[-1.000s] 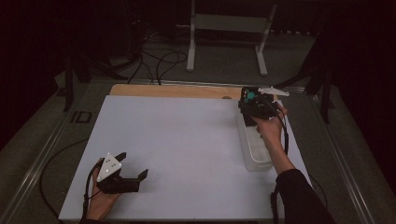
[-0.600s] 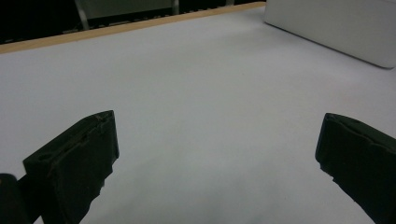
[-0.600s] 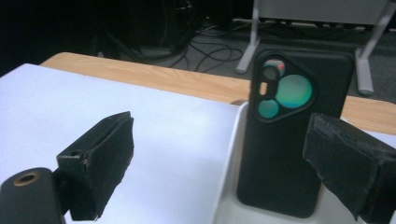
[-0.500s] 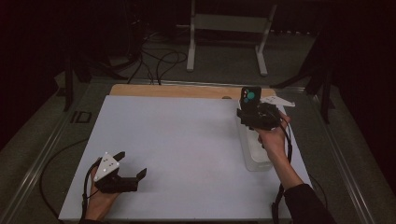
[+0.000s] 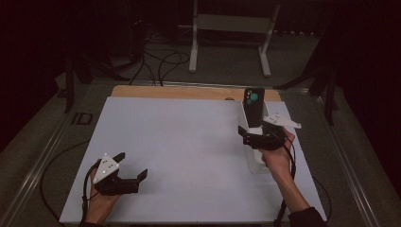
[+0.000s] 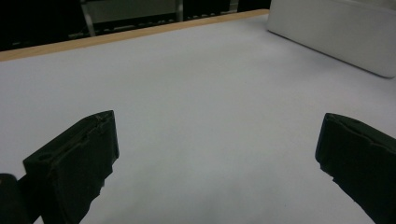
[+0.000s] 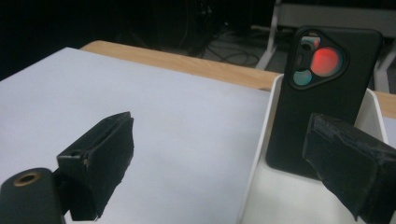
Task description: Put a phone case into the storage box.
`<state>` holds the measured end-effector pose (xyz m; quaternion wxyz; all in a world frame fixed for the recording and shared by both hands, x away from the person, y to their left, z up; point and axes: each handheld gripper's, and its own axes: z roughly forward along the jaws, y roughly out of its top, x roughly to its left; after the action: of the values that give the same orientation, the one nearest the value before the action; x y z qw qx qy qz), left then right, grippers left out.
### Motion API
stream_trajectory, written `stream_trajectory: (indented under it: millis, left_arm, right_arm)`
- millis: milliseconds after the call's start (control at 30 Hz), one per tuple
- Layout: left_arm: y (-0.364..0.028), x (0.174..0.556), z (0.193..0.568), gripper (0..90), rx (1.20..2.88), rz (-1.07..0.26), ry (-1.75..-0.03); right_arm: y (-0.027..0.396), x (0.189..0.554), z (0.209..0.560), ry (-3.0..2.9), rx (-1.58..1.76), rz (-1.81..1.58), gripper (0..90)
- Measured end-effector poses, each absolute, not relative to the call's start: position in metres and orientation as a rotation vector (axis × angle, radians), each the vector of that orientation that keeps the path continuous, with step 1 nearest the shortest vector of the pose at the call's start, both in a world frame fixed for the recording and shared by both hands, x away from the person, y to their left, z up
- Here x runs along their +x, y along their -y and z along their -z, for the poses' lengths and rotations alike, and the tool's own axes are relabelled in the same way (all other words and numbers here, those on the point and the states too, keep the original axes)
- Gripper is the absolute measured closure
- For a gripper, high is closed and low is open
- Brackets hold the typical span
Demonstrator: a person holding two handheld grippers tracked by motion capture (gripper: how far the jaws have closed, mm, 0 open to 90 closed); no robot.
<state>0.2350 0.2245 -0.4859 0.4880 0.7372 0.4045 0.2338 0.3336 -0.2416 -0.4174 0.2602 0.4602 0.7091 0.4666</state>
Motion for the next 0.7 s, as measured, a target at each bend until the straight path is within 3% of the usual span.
stream_trajectory:
  millis: [700]
  left_arm:
    - [-0.229,0.233,0.481,0.2,1.761,-0.603,-0.985]
  right_arm:
    - [0.257,0.278,0.448,-1.854,1.166,-1.371,8.8]
